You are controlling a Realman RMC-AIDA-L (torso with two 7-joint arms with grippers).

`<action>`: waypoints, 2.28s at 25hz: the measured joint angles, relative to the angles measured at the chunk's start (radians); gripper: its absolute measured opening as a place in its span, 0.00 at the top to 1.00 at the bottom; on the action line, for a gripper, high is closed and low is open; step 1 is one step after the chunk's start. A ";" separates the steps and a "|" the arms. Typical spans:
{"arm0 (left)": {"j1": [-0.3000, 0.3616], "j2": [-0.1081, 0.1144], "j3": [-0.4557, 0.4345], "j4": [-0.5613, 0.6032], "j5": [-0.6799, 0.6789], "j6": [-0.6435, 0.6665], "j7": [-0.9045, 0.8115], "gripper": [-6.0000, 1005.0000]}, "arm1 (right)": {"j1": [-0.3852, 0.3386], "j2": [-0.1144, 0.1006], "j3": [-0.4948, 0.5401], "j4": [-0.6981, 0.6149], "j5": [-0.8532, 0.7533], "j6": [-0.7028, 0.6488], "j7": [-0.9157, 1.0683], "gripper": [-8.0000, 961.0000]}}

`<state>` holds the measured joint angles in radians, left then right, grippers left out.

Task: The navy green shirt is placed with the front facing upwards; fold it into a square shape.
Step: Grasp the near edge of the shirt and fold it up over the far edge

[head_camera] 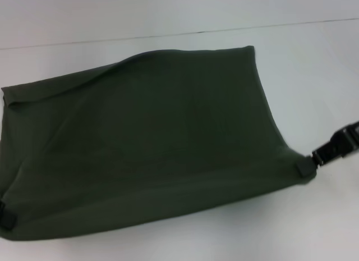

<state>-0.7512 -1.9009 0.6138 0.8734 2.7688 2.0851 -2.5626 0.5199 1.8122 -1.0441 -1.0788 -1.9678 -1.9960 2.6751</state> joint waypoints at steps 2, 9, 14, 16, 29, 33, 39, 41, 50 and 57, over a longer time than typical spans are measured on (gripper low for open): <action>0.001 0.000 0.005 -0.006 0.011 0.001 0.000 0.91 | -0.019 -0.001 -0.038 -0.013 0.024 0.000 0.021 0.94; 0.013 -0.010 0.034 -0.020 0.056 0.005 -0.001 0.91 | -0.086 -0.005 -0.191 -0.117 0.136 -0.002 0.114 0.94; 0.020 -0.014 0.047 -0.021 0.055 0.004 0.003 0.91 | -0.084 -0.005 -0.191 -0.114 0.143 0.005 0.109 0.94; 0.016 -0.013 0.034 -0.019 0.048 0.002 0.007 0.91 | -0.067 -0.005 -0.179 -0.086 0.135 0.007 0.089 0.94; -0.088 0.030 -0.099 -0.004 -0.074 -0.024 0.033 0.91 | 0.171 0.009 0.167 0.176 -0.225 0.024 -0.128 0.94; -0.118 0.045 -0.109 0.002 -0.080 -0.066 0.024 0.91 | 0.197 -0.009 0.213 0.157 -0.259 0.055 -0.127 0.94; -0.134 0.044 -0.107 0.000 -0.081 -0.235 -0.012 0.90 | 0.207 -0.014 0.230 0.160 -0.315 0.191 -0.120 0.94; -0.134 0.034 -0.100 -0.010 -0.081 -0.295 -0.015 0.90 | 0.207 -0.002 0.230 0.164 -0.338 0.246 -0.120 0.94; -0.131 -0.027 -0.079 -0.109 -0.082 -0.592 0.000 0.90 | 0.213 0.050 0.216 0.211 -0.383 0.377 -0.130 0.94; -0.138 -0.072 -0.059 -0.137 -0.099 -0.746 0.002 0.90 | 0.207 0.059 0.212 0.235 -0.395 0.456 -0.127 0.94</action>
<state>-0.8895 -1.9729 0.5547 0.7362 2.6696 1.3394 -2.5611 0.7271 1.8715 -0.8324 -0.8433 -2.3632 -1.5395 2.5485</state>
